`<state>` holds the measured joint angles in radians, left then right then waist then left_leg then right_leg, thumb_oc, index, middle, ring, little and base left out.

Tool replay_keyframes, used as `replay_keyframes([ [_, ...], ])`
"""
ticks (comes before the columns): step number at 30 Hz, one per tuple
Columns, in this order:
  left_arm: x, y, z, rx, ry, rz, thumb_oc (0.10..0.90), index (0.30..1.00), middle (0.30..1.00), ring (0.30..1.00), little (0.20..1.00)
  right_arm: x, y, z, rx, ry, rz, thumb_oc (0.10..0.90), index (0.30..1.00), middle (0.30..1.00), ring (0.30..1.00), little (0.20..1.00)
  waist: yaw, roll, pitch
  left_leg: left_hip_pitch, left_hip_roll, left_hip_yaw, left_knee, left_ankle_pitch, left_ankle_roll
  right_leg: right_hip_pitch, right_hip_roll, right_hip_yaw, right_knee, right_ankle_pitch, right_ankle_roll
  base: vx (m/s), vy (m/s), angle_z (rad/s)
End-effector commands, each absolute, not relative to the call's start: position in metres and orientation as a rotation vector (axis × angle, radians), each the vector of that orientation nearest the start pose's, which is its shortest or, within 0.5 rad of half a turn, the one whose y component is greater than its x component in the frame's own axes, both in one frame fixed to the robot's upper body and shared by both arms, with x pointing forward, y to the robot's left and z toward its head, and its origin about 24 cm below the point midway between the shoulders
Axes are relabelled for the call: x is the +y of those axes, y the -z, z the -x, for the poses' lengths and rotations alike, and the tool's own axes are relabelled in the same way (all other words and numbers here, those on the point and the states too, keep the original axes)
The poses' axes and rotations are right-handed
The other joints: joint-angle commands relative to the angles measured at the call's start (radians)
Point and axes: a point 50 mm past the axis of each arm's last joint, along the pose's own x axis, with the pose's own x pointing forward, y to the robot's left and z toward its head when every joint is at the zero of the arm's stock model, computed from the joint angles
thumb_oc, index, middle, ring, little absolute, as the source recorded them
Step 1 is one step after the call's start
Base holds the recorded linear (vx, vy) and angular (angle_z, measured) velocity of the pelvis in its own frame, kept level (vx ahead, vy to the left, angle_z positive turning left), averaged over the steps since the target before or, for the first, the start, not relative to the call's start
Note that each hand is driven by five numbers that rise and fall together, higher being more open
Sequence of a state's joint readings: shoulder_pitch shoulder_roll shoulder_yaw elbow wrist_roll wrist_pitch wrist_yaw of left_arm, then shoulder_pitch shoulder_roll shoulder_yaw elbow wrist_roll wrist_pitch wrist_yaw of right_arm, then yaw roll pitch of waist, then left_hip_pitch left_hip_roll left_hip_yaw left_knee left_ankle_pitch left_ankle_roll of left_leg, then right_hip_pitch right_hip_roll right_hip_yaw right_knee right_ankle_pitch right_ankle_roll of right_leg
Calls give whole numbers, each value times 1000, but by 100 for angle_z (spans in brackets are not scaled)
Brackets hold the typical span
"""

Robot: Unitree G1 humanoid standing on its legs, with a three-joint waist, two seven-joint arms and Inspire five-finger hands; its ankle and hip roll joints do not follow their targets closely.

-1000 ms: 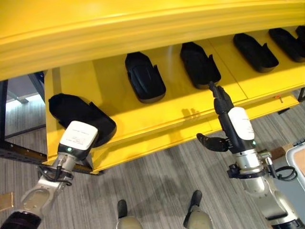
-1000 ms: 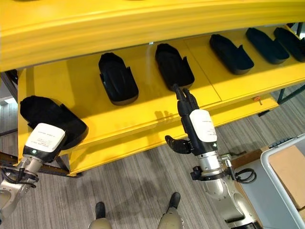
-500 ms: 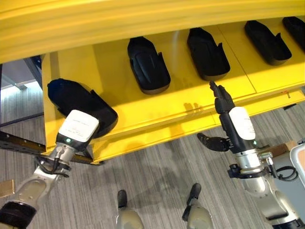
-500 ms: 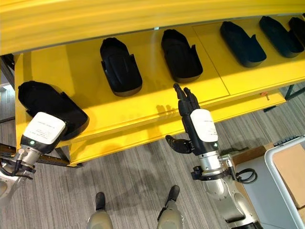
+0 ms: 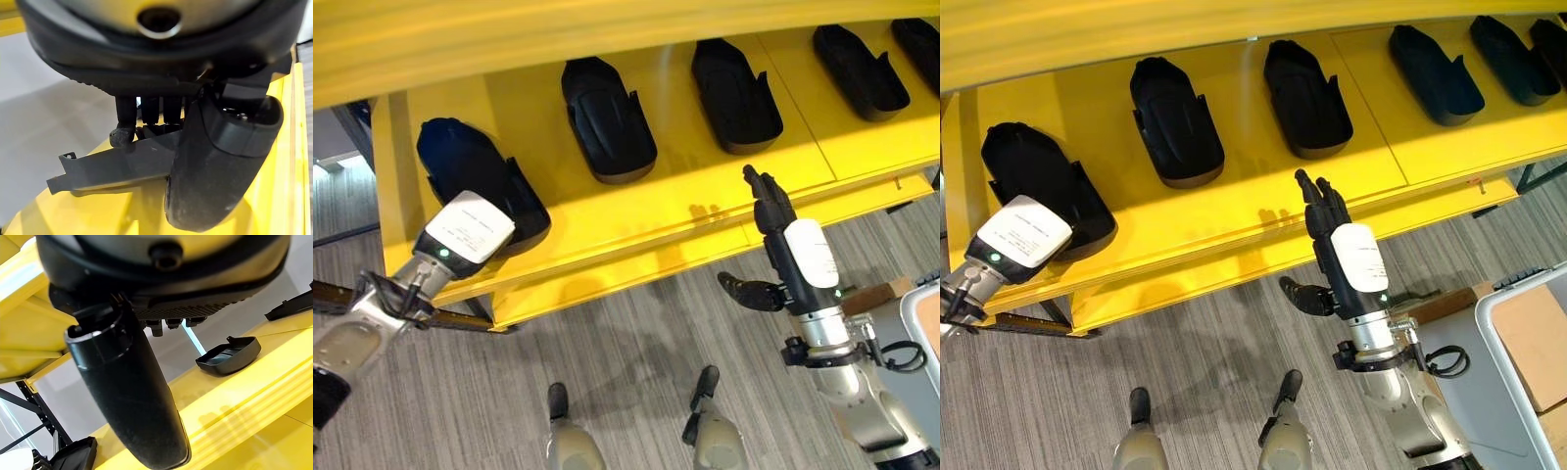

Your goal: Move parts from the plastic box to the shelf.

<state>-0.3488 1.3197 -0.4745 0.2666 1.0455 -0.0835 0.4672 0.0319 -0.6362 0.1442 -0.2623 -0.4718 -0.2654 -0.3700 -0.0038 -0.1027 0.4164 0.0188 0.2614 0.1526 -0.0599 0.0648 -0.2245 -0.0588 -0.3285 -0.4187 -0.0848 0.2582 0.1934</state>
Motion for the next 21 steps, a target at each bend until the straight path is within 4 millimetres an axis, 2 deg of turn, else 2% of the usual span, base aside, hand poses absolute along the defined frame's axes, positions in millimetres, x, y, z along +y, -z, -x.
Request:
replay_keyframes([
  [1, 340, -194, -280, -388, 28, -2506, 400, 300, 300, 300, 300, -185, -181, -219, -965, 81, 940, 900, 1000, 1000, 1000, 1000, -16, -15, -10, 4, -85, 44, 30, -67, 121, 32, -37, -26, 129, -128, 55, 5, 37, 0],
  [7, 340, -199, -279, -391, 116, -2579, 400, 300, 300, 300, 300, -185, -184, -218, -977, 76, 944, 900, 1000, 1000, 1000, 1000, -20, -5, -10, -1, -94, 42, 36, -74, 128, 27, -47, -22, 127, -121, 58, 7, 24, 1],
  [21, 352, -201, -277, -319, 181, -2650, 400, 300, 300, 300, 300, -185, -186, -218, -988, 72, 948, 900, 1000, 1000, 1000, 1000, -18, 1, -10, -7, -109, 39, 39, -81, 139, 26, -59, -24, 123, -105, 65, 1, 7, 0],
])
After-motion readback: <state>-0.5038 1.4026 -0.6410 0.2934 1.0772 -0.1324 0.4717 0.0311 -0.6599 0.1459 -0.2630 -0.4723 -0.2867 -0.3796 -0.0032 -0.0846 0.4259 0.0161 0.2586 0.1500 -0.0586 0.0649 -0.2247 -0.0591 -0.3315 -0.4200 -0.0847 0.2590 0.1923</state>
